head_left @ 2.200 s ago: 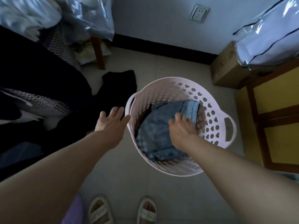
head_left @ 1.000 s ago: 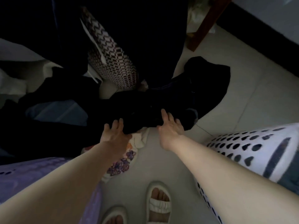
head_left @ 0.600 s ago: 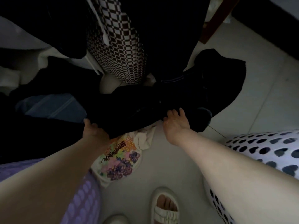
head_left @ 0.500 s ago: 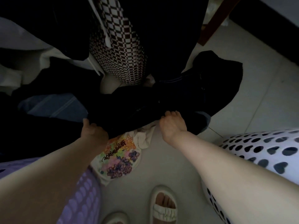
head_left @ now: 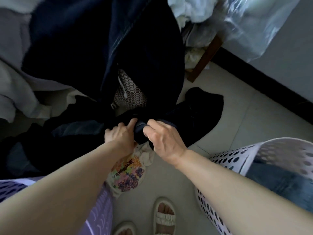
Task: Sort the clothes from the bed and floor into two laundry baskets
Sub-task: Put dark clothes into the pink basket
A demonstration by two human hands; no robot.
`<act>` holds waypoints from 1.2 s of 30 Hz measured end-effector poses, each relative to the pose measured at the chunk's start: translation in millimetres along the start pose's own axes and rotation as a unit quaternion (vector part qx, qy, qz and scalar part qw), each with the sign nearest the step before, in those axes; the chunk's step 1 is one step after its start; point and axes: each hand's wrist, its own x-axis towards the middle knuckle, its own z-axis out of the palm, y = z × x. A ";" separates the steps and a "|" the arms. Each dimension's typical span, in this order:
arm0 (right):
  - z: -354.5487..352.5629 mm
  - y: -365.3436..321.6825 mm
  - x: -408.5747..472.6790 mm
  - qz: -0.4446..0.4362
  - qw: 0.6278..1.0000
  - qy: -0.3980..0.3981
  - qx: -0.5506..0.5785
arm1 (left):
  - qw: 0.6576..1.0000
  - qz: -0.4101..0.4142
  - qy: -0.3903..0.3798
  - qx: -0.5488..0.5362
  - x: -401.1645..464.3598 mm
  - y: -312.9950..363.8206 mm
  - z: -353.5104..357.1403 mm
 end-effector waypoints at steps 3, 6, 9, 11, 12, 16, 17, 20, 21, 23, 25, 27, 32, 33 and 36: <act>-39.1 -16.6 9.0 -0.009 0.998 0.059 0.010 | 0.996 -0.053 0.047 -0.058 -14.9 -4.8 -33.0; -73.5 -27.8 13.7 0.012 0.996 0.080 -0.029 | 0.989 -0.071 0.092 -0.085 -37.6 -12.4 -67.1; -103.3 -39.8 18.0 0.028 0.995 0.070 -0.071 | 0.982 -0.077 0.130 -0.112 -65.0 -28.3 -105.5; -116.7 -47.6 21.2 0.039 0.994 0.058 -0.084 | 0.976 -0.084 0.138 -0.142 -80.6 -37.7 -129.5; -128.9 -54.7 25.2 0.044 0.993 0.059 -0.089 | 0.972 -0.087 0.143 -0.164 -91.1 -43.7 -147.6; -174.6 -74.6 43.2 0.073 0.990 0.076 -0.095 | 0.957 -0.072 0.168 -0.224 -125.8 -54.2 -211.9; -188.3 -80.6 47.8 0.086 0.988 0.087 -0.097 | 0.955 -0.061 0.179 -0.230 -136.0 -55.9 -228.0; -229.3 -101.0 61.3 0.104 0.981 0.131 -0.102 | 0.948 -0.035 0.219 -0.228 -164.6 -57.6 -271.3; -242.9 -108.1 65.5 0.108 0.979 0.143 -0.101 | 0.945 -0.030 0.234 -0.227 -174.2 -57.8 -284.6; -264.6 -119.3 69.3 0.125 0.973 0.170 -0.093 | 0.937 -0.023 0.254 -0.239 -190.0 -56.7 -307.3; -285.1 -131.6 71.1 0.136 0.971 0.178 -0.088 | 0.928 -0.014 0.268 -0.260 -208.8 -54.8 -333.6; -304.8 -148.1 70.3 0.155 0.976 0.133 -0.069 | 0.918 -0.002 0.281 -0.279 -228.6 -49.5 -358.7; -363.6 -198.9 66.5 0.181 0.982 0.038 0.030 | 0.906 0.048 0.285 -0.310 -277.8 -25.3 -404.0; -378.4 -206.8 64.8 0.184 0.981 0.046 0.031 | 0.902 0.058 0.285 -0.319 -289.4 -19.3 -414.1; -408.4 -219.5 60.7 0.190 0.977 0.092 -0.018 | 0.899 0.069 0.289 -0.321 -314.5 -6.6 -436.5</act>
